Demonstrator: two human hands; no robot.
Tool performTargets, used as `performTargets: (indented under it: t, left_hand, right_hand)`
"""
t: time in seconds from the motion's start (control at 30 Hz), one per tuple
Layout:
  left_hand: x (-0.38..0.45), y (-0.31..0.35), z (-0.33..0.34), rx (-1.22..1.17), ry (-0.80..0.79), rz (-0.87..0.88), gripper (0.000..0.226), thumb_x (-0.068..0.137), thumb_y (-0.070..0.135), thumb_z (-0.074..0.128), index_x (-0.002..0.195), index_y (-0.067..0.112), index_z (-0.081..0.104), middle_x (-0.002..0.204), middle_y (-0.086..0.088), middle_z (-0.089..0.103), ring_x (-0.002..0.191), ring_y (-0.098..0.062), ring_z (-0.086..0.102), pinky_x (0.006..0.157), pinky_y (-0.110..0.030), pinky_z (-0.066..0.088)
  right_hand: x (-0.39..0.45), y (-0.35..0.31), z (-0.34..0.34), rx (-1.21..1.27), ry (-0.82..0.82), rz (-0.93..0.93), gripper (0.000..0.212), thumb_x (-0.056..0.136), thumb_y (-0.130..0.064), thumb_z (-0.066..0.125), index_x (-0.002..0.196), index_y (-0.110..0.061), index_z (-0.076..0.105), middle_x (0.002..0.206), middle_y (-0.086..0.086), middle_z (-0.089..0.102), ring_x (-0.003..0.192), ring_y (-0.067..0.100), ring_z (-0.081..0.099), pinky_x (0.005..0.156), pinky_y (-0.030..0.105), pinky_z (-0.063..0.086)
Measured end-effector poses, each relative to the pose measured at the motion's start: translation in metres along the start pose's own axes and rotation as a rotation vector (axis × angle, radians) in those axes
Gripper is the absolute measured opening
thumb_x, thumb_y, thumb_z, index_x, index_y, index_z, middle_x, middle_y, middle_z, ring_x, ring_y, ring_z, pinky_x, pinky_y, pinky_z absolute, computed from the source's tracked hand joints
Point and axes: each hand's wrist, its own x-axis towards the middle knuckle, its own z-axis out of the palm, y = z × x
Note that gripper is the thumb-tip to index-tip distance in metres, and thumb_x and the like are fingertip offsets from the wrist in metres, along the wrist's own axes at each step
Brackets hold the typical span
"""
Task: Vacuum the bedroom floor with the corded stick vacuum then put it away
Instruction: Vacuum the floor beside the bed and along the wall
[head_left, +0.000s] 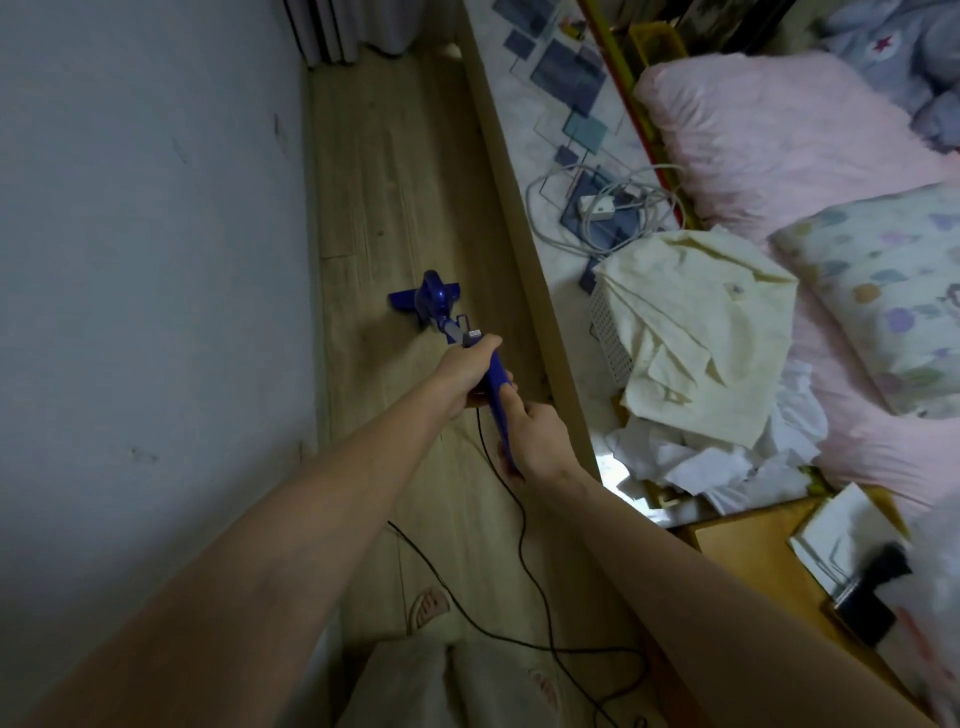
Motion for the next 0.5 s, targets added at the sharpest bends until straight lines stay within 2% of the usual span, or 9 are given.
performTargets:
  t: [0.03,0.1,0.27,0.37,0.5]
  left_hand:
    - [-0.008,-0.003,0.004,-0.015,0.002,0.001,0.032,0.095,0.035,0.055,0.110,0.007,0.056,0.080,-0.009,0.067,0.065,-0.019,0.066,0.067,-0.032,0.057]
    - [-0.025,-0.010,0.012,-0.048,-0.002,0.007,0.032,0.095,0.035,0.057,0.111,0.008,0.057,0.077,-0.008,0.065,0.064,-0.018,0.065,0.064,-0.030,0.055]
    - [-0.068,-0.040,0.034,-0.075,-0.049,-0.013,0.033,0.091,0.034,0.061,0.109,0.006,0.059,0.078,-0.008,0.066,0.076,-0.021,0.065,0.086,-0.037,0.056]
    - [-0.093,-0.057,0.048,-0.107,-0.059,-0.013,0.037,0.089,0.029,0.063,0.117,0.006,0.056,0.080,-0.009,0.067,0.080,-0.022,0.066,0.087,-0.038,0.056]
    - [-0.125,-0.080,0.064,-0.114,-0.072,-0.021,0.034,0.087,0.028,0.063,0.111,0.004,0.060,0.080,-0.010,0.068,0.086,-0.024,0.067,0.092,-0.040,0.054]
  right_hand:
    - [-0.009,0.000,-0.005,-0.017,0.004,-0.011,0.043,0.102,-0.046,0.032,0.088,-0.010,0.051,0.067,0.004,0.054,0.047,0.011,0.049,0.043,0.020,0.042]
    - [-0.028,0.002,-0.015,-0.050,0.014,-0.032,0.044,0.102,-0.046,0.033,0.087,-0.009,0.052,0.065,0.003,0.055,0.046,0.010,0.050,0.042,0.018,0.041]
    - [-0.077,0.023,-0.040,-0.046,0.028,-0.031,0.044,0.102,-0.045,0.035,0.087,-0.007,0.052,0.063,0.003,0.055,0.044,0.010,0.051,0.039,0.018,0.041]
    - [-0.108,0.036,-0.056,-0.056,0.037,-0.021,0.041,0.102,-0.044,0.036,0.083,-0.011,0.050,0.063,0.003,0.055,0.045,0.011,0.052,0.038,0.018,0.042]
    - [-0.149,0.050,-0.073,-0.059,0.025,-0.011,0.040,0.103,-0.042,0.035,0.085,-0.009,0.049,0.064,0.005,0.055,0.046,0.012,0.051,0.038,0.017,0.042]
